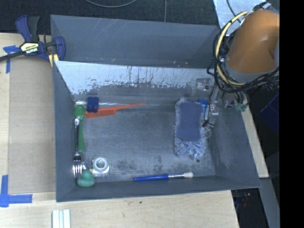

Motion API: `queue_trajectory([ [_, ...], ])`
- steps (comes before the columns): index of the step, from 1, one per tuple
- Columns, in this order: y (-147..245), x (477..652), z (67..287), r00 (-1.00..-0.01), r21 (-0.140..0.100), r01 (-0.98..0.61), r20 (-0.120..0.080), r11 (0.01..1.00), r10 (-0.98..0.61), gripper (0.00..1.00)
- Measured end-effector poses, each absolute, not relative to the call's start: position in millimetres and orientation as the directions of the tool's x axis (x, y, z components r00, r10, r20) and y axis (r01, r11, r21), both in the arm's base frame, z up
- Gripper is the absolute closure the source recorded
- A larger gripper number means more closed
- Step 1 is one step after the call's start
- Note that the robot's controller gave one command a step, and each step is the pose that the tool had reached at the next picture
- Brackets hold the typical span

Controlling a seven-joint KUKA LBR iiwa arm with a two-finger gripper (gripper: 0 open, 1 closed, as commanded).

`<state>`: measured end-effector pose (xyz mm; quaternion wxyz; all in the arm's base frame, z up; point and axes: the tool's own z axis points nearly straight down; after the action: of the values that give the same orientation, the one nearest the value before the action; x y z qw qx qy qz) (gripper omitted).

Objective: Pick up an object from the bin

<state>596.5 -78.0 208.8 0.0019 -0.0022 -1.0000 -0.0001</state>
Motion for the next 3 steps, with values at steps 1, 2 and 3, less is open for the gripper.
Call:
queue_trajectory([
  [1,-78,598.2,213,-1.000,-0.001,0.001,-0.004,1.000,0.001,0.00],
  [2,-86,567.5,103,-0.944,-0.006,-0.329,-0.013,0.944,-0.329,0.00],
  [3,-75,522.2,143,-0.824,-0.007,-0.566,-0.009,0.824,-0.566,0.00],
])
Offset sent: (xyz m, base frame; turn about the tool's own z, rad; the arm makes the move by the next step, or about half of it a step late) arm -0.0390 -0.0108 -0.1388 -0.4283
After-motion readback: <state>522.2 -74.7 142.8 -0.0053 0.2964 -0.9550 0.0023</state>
